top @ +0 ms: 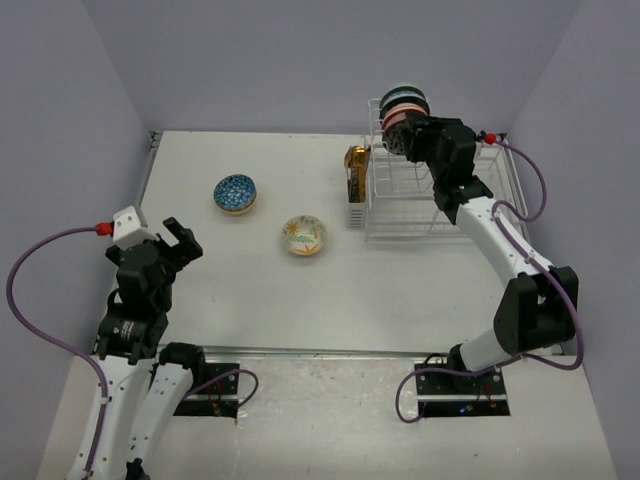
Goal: Unload the bowls from the dish rack
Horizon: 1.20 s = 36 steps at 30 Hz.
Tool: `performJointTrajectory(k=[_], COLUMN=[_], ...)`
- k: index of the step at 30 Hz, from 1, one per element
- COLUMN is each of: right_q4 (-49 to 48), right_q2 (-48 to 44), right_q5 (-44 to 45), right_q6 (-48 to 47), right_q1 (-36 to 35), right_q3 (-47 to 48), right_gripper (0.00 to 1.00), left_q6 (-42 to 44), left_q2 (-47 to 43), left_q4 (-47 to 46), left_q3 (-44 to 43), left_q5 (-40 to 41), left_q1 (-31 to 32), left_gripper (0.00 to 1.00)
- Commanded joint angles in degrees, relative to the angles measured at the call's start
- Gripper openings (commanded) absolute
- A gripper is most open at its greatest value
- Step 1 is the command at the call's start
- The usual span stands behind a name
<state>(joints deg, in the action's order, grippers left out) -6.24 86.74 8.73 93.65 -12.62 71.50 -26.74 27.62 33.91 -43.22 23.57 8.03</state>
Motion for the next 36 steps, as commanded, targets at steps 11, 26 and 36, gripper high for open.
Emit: performJointTrajectory(k=[11,26,36], right_q4=[-8.9,-12.1,-18.8], right_q2=[-2.5,-5.0,-7.6], right_q5=[4.6,4.2,2.6], right_q6=[3.0,3.4,-0.3], right_q1=[0.2,0.2,0.2], right_q3=[-2.9,-4.4,-4.8], right_gripper=[0.26,0.00,0.00], left_q6=[1.5,1.7,1.7], left_q2=[-0.6,-0.6,-0.6], left_q4=[-2.4,-2.4,-2.5], left_q3=[0.5,0.6,0.6], left_q5=[-0.8,-1.2,-1.3], left_q1=[0.8,0.8,0.8], left_gripper=[1.00,1.00,1.00])
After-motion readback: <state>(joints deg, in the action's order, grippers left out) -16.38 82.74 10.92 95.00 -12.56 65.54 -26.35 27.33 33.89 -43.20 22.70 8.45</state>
